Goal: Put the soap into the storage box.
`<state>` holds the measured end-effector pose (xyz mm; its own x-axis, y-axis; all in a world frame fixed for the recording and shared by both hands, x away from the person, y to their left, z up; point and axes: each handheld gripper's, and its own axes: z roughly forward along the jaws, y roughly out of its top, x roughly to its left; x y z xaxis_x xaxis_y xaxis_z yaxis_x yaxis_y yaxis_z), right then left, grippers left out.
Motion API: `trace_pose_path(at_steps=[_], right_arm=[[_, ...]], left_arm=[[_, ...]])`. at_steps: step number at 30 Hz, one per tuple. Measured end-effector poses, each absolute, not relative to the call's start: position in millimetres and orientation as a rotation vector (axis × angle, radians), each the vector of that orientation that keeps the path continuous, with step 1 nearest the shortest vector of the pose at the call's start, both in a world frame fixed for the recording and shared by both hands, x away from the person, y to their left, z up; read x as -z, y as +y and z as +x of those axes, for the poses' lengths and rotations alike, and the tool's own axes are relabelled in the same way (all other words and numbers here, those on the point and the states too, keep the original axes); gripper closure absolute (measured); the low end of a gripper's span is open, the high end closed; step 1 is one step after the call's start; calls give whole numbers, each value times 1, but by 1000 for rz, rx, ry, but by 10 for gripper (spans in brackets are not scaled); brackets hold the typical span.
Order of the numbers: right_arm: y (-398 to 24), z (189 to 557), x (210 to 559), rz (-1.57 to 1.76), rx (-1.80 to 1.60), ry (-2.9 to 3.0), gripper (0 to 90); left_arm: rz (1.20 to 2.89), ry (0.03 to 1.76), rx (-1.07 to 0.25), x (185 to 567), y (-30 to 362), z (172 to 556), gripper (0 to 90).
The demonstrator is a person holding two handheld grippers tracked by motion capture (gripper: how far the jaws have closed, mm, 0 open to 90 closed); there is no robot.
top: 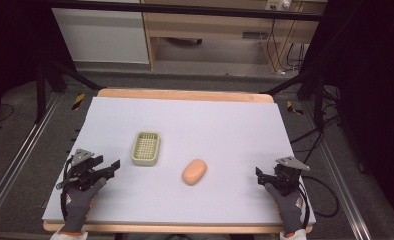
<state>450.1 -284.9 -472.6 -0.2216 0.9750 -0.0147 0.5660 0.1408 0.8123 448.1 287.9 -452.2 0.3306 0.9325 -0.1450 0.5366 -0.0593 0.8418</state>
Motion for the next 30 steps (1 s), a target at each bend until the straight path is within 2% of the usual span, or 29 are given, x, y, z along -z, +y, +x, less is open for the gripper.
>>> trace_pose_path(at_steps=[30], right_arm=[[-284,446,471,1474,-942,1807,69]], left_arm=[[1760,1244,-542,443,257,442,328]])
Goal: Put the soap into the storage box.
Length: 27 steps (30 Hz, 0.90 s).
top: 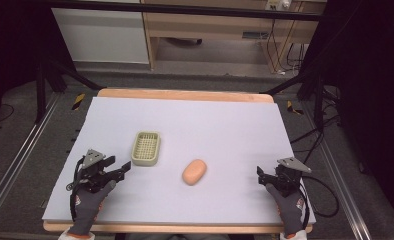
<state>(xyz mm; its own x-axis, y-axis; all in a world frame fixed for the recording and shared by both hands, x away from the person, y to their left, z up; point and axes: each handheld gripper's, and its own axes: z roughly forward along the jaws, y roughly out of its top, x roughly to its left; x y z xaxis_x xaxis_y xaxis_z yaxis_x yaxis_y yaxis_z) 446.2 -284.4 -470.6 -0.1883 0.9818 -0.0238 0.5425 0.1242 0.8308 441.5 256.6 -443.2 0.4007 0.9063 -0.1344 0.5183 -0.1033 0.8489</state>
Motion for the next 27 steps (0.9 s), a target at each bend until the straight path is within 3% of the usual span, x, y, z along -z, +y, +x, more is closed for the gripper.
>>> trace_pose_path(at_steps=[27], right_arm=[[-282,445,468,1467,-952,1795,67]], left_arm=[[1766,1134,-518,406,226,456,296]])
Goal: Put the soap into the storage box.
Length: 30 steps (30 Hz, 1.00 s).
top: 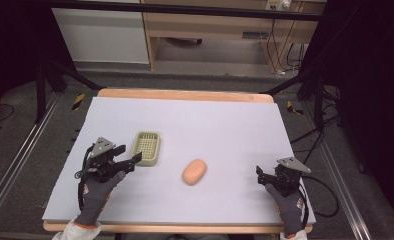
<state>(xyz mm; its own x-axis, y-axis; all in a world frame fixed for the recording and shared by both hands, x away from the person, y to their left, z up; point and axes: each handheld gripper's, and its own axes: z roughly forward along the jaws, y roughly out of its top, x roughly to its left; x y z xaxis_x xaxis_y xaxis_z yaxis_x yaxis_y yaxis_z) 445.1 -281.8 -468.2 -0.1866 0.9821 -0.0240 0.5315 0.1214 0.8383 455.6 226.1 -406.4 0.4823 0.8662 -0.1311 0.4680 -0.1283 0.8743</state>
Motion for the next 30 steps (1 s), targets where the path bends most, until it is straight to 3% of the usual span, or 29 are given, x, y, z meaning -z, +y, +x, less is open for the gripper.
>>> trace_pose_path(at_steps=[30], right_arm=[[-278,445,473,1456,-989,1845,60]], left_arm=[[1898,1033,-462,416,155,466,276]])
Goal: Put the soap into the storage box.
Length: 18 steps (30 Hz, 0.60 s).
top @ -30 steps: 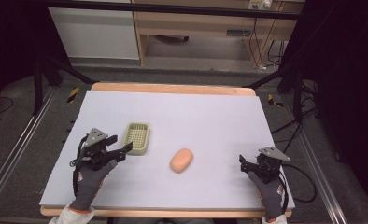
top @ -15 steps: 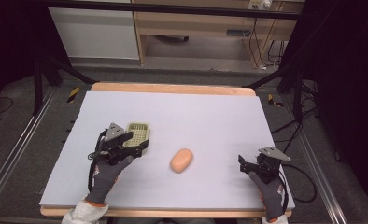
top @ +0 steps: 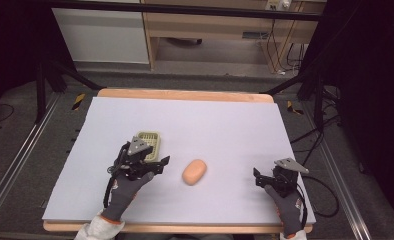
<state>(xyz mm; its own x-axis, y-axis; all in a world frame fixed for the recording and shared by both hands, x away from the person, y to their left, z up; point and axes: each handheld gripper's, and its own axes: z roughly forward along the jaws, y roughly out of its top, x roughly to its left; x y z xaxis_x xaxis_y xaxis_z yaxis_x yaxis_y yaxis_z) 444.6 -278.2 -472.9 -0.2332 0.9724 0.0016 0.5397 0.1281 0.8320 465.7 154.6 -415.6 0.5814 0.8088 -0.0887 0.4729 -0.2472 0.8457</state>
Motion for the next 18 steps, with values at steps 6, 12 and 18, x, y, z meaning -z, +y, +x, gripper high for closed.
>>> trace_pose_path(at_steps=[6,12,18], right_arm=[[-279,444,472,1464,-999,1846,61],[-280,444,470,1459,-1013,1852,63],[-279,444,471,1456,-1000,1854,67]], left_arm=[[1916,1016,-458,415,147,465,274],[1917,1003,-450,412,137,468,271],[1946,974,-445,411,123,471,265]])
